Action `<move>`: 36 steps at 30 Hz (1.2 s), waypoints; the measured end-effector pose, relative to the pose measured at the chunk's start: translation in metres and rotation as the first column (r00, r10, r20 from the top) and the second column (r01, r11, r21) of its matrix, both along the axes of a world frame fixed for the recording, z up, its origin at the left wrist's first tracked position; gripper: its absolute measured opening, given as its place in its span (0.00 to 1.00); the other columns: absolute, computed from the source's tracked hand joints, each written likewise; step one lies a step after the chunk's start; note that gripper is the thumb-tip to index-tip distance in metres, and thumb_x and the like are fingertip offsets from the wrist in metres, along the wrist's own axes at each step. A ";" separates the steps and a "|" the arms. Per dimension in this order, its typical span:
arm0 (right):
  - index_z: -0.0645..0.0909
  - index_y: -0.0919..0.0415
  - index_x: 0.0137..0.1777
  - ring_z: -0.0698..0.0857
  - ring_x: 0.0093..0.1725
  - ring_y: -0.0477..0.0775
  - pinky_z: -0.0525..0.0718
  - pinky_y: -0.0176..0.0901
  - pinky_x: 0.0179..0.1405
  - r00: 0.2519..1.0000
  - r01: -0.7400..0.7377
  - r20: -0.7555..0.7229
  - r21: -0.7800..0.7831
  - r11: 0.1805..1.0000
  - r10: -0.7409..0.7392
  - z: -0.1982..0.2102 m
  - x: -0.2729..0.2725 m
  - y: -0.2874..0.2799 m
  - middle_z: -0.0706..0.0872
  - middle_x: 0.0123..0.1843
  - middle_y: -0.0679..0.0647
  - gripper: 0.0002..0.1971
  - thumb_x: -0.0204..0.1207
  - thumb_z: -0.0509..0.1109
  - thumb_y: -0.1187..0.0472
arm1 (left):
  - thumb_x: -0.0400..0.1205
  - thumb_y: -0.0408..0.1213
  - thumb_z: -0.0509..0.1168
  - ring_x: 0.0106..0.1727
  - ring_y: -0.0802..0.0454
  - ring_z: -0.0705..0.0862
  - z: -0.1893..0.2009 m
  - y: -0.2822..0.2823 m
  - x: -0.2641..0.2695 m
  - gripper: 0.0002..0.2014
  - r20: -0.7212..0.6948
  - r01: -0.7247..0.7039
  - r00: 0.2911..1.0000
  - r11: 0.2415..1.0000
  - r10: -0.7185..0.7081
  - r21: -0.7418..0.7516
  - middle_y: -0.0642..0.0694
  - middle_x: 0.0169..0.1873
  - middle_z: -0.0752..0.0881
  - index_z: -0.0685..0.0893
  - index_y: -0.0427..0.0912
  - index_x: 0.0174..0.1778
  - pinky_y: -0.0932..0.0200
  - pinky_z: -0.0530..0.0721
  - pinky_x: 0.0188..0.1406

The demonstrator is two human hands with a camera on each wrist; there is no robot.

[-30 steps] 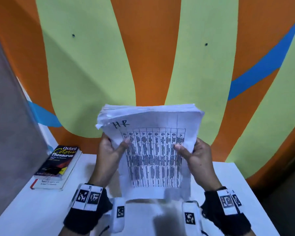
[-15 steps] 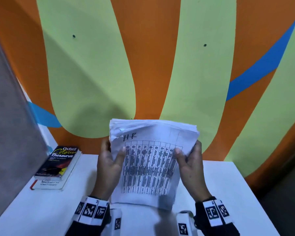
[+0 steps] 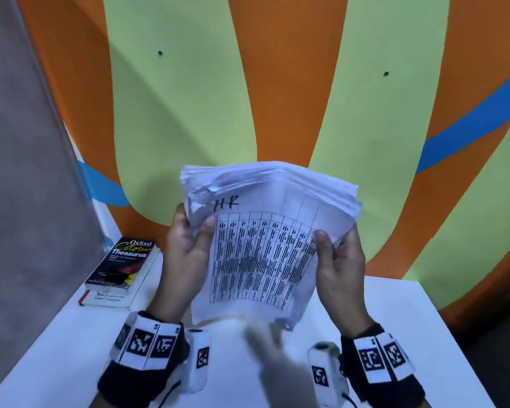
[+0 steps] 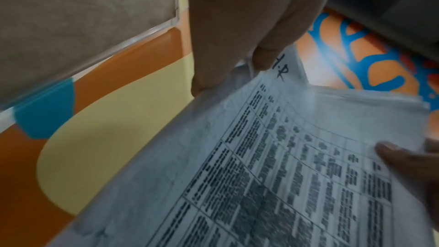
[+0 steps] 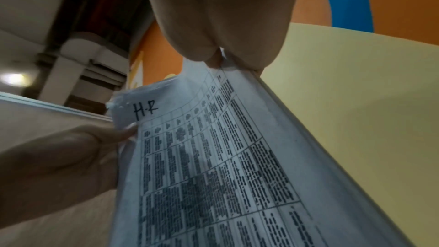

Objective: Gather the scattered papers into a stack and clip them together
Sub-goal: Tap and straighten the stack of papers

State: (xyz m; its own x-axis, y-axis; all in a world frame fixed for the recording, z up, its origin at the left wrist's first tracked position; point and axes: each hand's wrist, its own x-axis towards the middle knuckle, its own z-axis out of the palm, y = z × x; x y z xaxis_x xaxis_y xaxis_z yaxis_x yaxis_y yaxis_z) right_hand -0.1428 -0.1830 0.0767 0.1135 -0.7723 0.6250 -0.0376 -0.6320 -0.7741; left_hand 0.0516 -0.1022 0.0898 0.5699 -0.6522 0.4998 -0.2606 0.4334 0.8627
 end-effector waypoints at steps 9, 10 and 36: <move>0.64 0.66 0.74 0.81 0.58 0.31 0.77 0.23 0.57 0.996 -0.074 -0.043 0.170 0.983 0.083 -0.041 0.018 0.009 0.81 0.63 0.52 0.24 0.80 0.65 0.71 | 0.82 0.26 0.65 0.51 0.87 0.76 -0.043 0.006 -0.013 0.17 0.044 -0.172 0.985 0.979 0.168 0.109 0.59 0.53 0.79 0.70 0.44 0.63 0.87 0.70 0.46; 0.65 0.64 0.73 0.83 0.55 0.33 0.79 0.27 0.55 0.997 -0.063 -0.032 0.182 0.981 0.070 -0.041 0.019 0.006 0.83 0.59 0.48 0.22 0.81 0.64 0.71 | 0.82 0.27 0.64 0.51 0.87 0.76 -0.043 0.005 -0.011 0.17 0.053 -0.191 0.981 0.975 0.186 0.110 0.60 0.53 0.79 0.70 0.45 0.63 0.87 0.69 0.46; 0.79 0.54 0.47 0.82 0.34 0.56 0.81 0.49 0.36 0.788 -0.569 -0.052 0.321 0.757 0.614 -0.032 0.169 0.026 0.86 0.37 0.67 0.04 0.76 0.72 0.62 | 0.77 0.34 0.71 0.22 0.71 0.71 -0.009 0.154 0.077 0.17 0.025 -0.486 0.874 0.868 0.486 0.102 0.65 0.16 0.77 0.81 0.50 0.21 0.78 0.70 0.25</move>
